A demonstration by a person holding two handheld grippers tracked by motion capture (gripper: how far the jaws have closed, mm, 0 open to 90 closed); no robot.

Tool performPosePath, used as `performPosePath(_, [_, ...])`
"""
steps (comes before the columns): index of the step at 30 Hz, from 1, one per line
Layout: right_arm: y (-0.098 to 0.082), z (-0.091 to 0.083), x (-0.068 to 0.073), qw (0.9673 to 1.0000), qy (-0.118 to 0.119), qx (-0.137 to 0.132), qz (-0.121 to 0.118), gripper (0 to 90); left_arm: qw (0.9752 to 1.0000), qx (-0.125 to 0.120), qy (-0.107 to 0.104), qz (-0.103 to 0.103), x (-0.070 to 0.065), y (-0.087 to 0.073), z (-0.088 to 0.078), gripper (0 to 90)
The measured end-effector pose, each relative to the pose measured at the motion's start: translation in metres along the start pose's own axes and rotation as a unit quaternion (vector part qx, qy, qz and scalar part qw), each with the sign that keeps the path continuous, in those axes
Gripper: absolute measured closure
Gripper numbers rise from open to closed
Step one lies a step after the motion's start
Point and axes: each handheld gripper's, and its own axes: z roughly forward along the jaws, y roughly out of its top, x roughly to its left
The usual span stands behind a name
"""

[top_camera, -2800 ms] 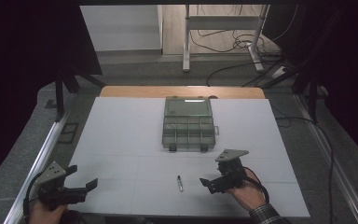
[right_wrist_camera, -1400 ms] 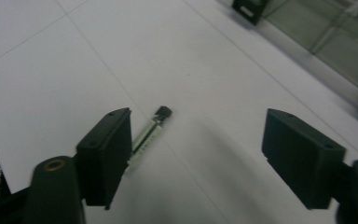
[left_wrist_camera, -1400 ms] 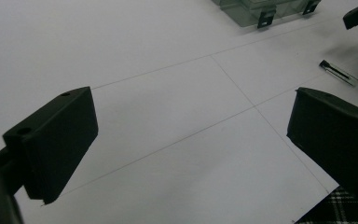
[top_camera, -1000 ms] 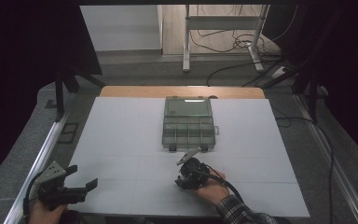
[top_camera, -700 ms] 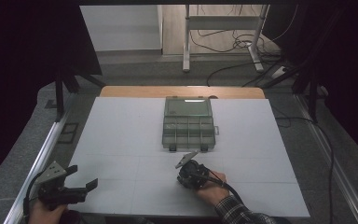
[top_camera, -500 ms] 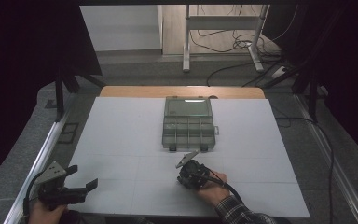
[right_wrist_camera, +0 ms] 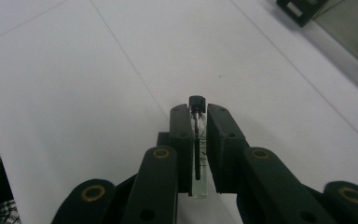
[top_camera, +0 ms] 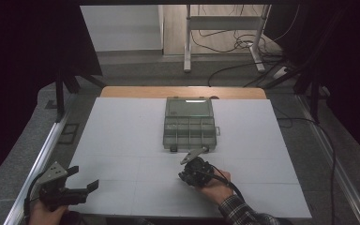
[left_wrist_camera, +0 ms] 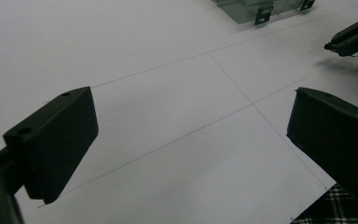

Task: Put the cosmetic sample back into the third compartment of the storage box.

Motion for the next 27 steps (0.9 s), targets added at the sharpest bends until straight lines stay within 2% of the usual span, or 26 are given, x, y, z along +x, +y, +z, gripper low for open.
performPosePath(8, [0.001,-0.009,-0.01,0.9996,-0.008,-0.024,0.009,80.4,1.0,0.001,0.0,-0.001,0.0,0.0,0.0,2.1])
performPosePath(22, [0.006,-0.019,-0.031,0.9984,-0.015,-0.048,0.027,80.4,1.0,0.002,-0.001,-0.003,0.001,0.0,0.001,2.2])
performPosePath(27, [0.009,-0.021,-0.034,0.9979,-0.017,-0.054,0.031,80.4,1.0,0.001,-0.002,-0.004,0.001,0.0,0.001,2.2])
